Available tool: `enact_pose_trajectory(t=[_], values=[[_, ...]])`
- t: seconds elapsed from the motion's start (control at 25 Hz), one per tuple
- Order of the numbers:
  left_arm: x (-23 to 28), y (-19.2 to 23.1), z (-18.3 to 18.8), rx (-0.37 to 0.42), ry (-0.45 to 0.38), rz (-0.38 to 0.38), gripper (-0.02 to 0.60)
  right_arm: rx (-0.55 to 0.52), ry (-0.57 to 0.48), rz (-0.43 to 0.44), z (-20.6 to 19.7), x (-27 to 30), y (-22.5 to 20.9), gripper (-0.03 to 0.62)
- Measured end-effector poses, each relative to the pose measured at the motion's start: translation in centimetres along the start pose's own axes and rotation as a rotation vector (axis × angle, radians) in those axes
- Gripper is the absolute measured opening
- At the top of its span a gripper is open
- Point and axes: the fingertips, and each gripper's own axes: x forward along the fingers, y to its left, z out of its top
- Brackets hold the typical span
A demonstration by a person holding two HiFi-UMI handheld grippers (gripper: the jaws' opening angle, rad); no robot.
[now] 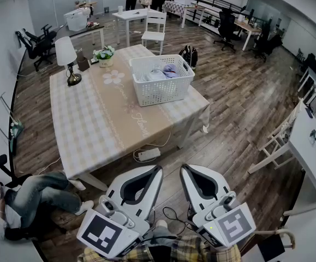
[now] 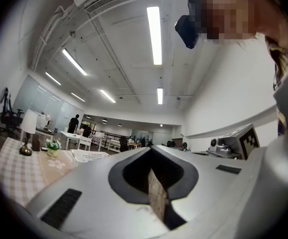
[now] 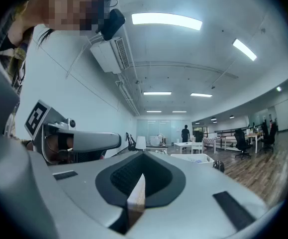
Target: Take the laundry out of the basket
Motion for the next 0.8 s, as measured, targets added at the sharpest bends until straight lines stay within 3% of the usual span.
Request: enact_pose_trajectory(t=[0.72, 0.8], values=[[3.3, -2.0, 0.0, 0.020, -0.010, 0.003, 0.014, -0.006, -0.035, -0.018, 0.2, -2.2, -3.1, -0.002], [4.0, -2.4, 0.3, 0.035, -0.045, 0.011, 0.015, -0.008, -0.028, -0.009, -0.1, -2.9, -3.7, -0.002]])
